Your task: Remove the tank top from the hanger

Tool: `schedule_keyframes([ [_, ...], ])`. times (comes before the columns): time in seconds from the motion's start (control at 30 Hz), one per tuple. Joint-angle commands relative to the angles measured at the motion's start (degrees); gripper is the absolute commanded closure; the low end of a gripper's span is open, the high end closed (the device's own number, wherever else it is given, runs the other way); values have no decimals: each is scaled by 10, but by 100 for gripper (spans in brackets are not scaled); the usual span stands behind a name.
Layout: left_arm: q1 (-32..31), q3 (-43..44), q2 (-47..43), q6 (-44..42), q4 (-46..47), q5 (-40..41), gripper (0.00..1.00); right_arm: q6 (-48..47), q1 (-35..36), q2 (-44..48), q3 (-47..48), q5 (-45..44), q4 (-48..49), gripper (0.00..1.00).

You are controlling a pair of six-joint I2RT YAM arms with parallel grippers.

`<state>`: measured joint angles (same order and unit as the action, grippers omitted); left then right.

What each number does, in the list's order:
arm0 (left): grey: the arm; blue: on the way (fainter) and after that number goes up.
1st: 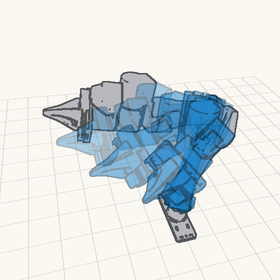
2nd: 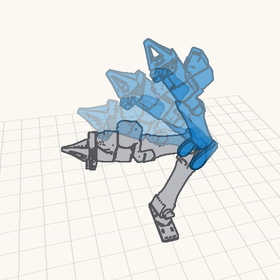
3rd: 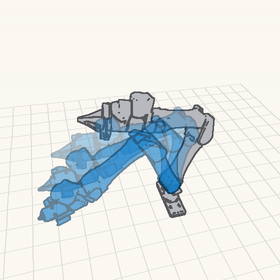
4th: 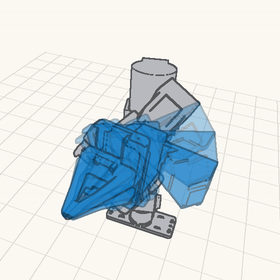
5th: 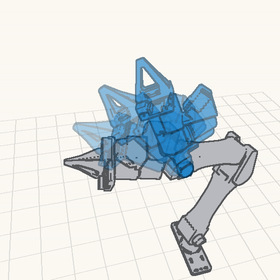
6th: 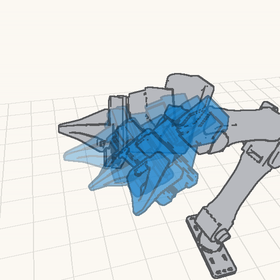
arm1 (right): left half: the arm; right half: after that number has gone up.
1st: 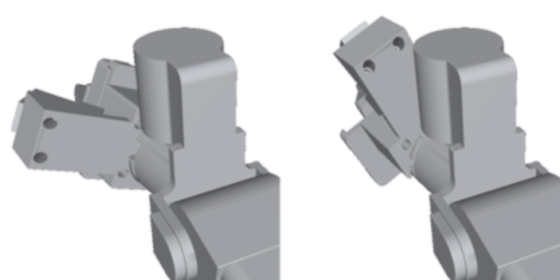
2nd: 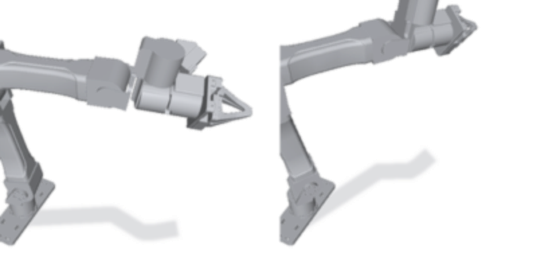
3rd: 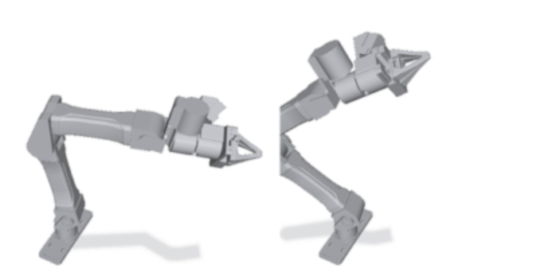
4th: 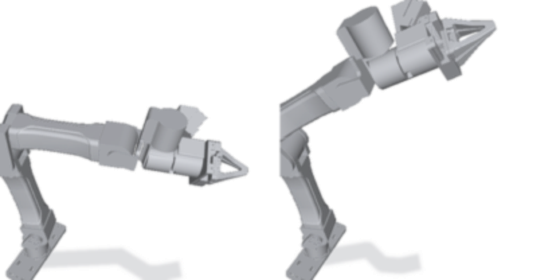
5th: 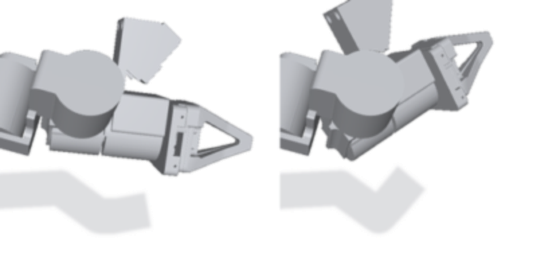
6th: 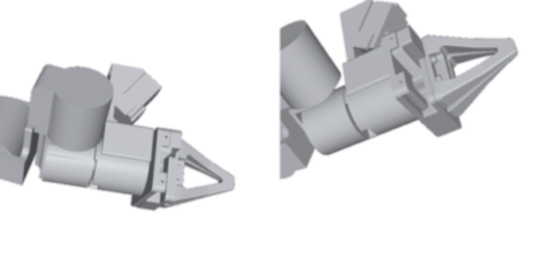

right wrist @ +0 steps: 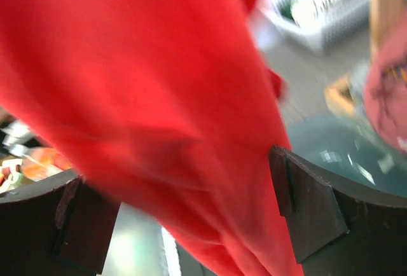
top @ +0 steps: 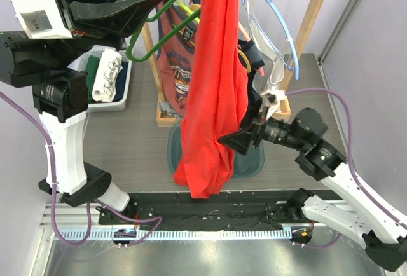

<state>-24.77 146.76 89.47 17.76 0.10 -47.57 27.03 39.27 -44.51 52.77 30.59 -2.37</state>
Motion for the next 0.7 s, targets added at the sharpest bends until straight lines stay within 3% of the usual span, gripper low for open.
schedule_keyframes([
  [0.0,-3,13,-18,-9,25,18,100,-51,8,-29,-26,-27,-36,0],
  [0.3,-3,9,-25,-14,20,17,100,-68,63,-43,-115,-67,-58,2],
  [0.4,-4,7,-27,-16,19,15,100,-59,67,-34,-130,-83,-49,46],
  [0.47,-3,7,-28,-16,18,16,100,-65,67,-27,-109,-126,-64,99],
  [0.67,-3,-2,-36,-17,14,15,100,-106,68,-31,31,-189,-90,99],
])
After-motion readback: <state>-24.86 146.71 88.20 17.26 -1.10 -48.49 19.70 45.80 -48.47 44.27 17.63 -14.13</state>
